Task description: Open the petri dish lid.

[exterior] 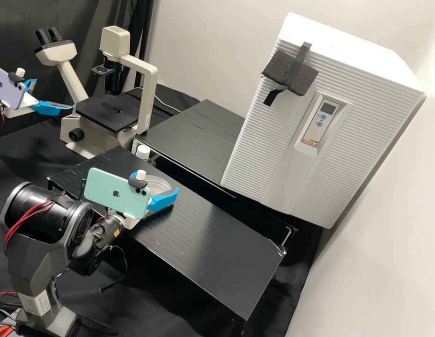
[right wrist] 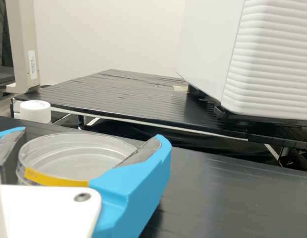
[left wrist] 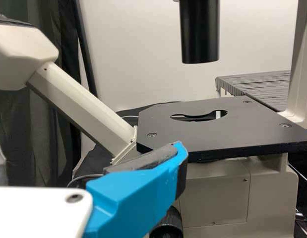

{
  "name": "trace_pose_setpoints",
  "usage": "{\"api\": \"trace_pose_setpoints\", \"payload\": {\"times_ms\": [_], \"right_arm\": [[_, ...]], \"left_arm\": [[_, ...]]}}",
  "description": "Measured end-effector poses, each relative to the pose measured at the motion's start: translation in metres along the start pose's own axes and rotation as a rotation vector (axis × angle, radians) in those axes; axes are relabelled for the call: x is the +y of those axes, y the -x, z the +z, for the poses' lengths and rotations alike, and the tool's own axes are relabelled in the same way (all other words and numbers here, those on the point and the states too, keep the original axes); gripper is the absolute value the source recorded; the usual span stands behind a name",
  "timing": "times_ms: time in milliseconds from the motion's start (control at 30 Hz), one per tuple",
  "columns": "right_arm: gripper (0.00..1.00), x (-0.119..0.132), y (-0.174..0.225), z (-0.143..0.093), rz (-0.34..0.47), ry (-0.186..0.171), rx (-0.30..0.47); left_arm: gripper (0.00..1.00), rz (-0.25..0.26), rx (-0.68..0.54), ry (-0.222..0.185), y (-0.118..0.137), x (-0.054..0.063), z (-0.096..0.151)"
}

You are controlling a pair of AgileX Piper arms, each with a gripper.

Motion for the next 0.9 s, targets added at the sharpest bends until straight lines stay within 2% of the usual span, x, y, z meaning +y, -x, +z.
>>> {"api": "trace_pose_setpoints", "payload": {"times_ms": [167, 333, 433, 500, 633, 767, 900], "right_arm": [[0.0, 0.01, 0.002, 0.005, 0.04, -0.047, -0.025], [0.0, 0.035, 0.016, 0.014, 0.149, -0.134, -0.032], [0.0, 0.046, 0.023, 0.019, 0.198, -0.17, -0.032], [0.0, 0.05, 0.026, 0.021, 0.212, -0.179, -0.033], [0.0, 0.058, 0.031, 0.031, 0.271, -0.189, -0.085], [0.0, 0.063, 0.033, 0.048, 0.323, -0.192, -0.178], [0.0, 0.064, 0.034, 0.066, 0.335, -0.195, -0.272]], "left_arm": [[1.0, 0.0, 0.0, 0.0, 0.0, 0.0, 0.0], [1.0, 0.0, 0.0, 0.0, 0.0, 0.0, 0.0], [1.0, 0.0, 0.0, 0.0, 0.0, 0.0, 0.0], [1.0, 0.0, 0.0, 0.0, 0.0, 0.0, 0.0], [1.0, 0.0, 0.0, 0.0, 0.0, 0.0, 0.0], [1.0, 0.0, 0.0, 0.0, 0.0, 0.0, 0.0], [1.0, 0.0, 0.0, 0.0, 0.0, 0.0, 0.0]]}}
